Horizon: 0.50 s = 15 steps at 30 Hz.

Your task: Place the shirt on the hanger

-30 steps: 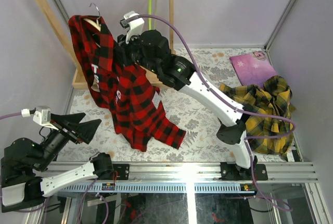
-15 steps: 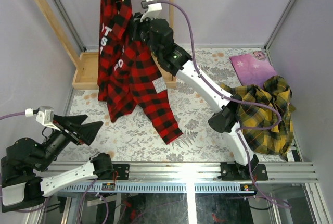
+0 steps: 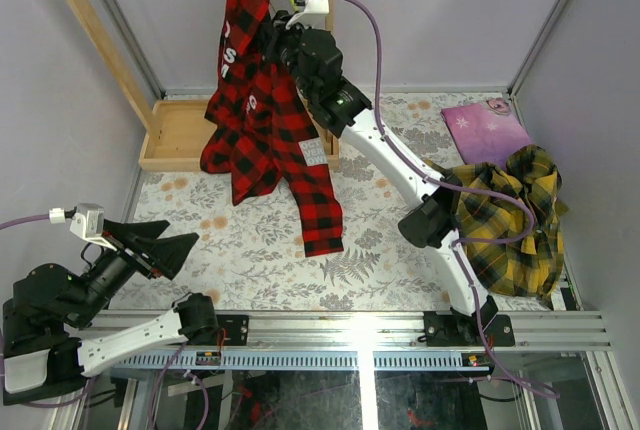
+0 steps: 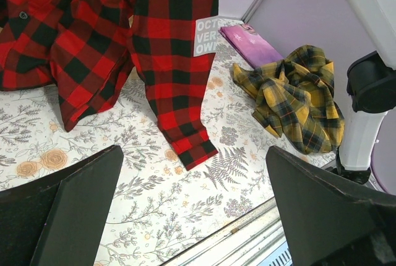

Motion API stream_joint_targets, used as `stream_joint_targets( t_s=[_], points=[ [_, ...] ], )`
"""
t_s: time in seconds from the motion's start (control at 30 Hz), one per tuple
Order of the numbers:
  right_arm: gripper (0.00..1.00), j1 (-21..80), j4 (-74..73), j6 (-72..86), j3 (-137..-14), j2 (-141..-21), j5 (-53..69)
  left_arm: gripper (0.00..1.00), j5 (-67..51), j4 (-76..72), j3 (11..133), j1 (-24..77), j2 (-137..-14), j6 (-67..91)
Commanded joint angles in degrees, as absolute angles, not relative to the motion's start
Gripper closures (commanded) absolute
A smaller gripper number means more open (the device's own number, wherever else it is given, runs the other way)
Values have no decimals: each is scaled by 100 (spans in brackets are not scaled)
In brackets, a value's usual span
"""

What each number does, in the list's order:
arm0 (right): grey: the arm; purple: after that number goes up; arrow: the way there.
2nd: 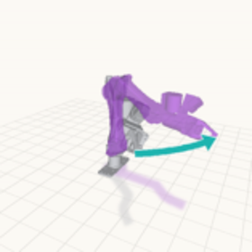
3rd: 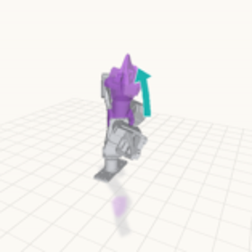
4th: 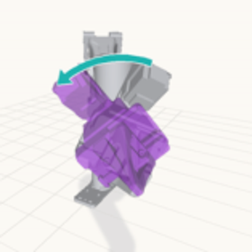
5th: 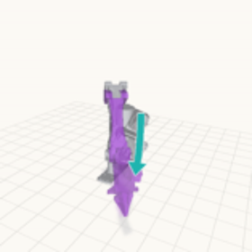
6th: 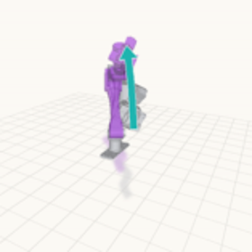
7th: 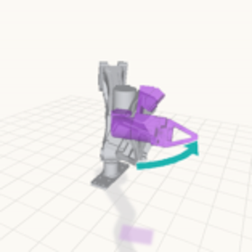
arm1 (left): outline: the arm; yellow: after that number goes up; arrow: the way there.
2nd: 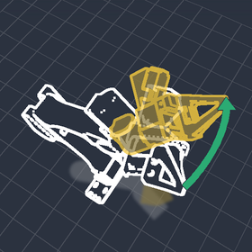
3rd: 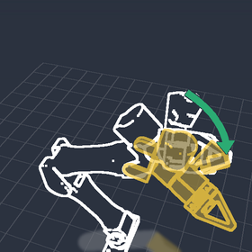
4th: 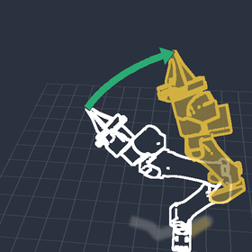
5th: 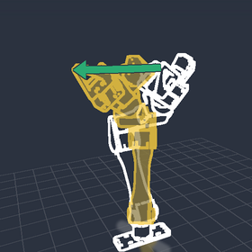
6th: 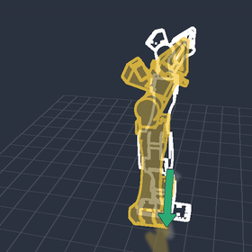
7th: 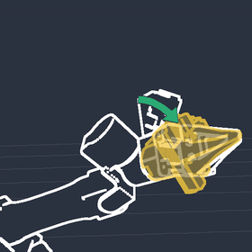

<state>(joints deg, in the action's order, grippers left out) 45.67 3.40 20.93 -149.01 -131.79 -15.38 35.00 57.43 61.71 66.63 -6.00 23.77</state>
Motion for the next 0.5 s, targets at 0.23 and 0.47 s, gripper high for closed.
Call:
stream_joint_targets(
  t_s=[0.23, 0.47],
  points=[
    [73, 4525, 1201, 2187, -14559, -12708, -1283, 0, 3789, 5745, 6161, 6855, -453, 2575],
    [48, 4608, 1122, 1941, -13842, -11854, -975, 0, 3809, 5770, 6172, 6867, -649, 2660]
  ],
)
